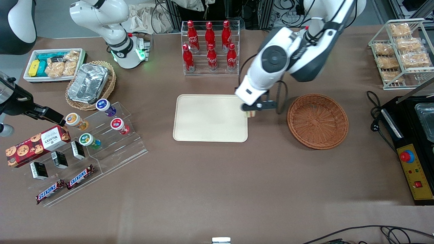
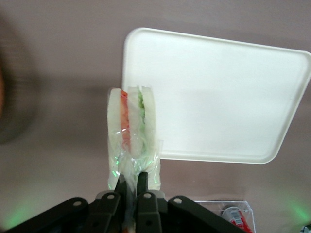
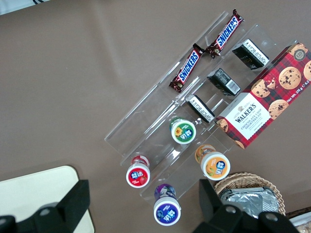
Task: Place sandwich from basket to tray
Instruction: 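Carry the sandwich over the cream tray and lower it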
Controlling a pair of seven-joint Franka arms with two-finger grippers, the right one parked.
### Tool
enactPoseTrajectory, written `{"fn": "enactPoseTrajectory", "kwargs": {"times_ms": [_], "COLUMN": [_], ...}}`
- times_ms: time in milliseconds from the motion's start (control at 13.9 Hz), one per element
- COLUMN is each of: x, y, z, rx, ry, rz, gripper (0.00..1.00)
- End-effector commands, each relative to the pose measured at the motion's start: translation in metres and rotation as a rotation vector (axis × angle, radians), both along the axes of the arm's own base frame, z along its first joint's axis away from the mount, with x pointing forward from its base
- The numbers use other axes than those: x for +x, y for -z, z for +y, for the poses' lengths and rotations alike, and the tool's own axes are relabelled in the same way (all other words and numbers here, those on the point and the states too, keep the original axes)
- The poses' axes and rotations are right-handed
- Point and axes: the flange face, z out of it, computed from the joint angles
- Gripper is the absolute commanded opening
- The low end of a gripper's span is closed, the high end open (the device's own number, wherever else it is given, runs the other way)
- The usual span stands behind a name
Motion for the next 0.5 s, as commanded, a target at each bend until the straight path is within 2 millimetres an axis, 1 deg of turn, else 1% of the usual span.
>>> {"fn": "enactPoseTrajectory", "kwargs": {"times_ms": [0,72,216,360,432], "x": [0.011,0.014,0.005,0.0,-0.004], "y": [0.038,0.051,0.076,0.112,0.122], "z": [-0.013,-0.015,-0.025,-0.019,-0.017], "rx": [0.003,-0.008,0.01,0.017,0.006], "ry": [0.002,0.001,0.037,0.051,0.051], "rz": [-0.017,-0.02,-0.032,-0.069,-0.082], "gripper": [0.0,0.0,0.0,0.0,0.0]}}
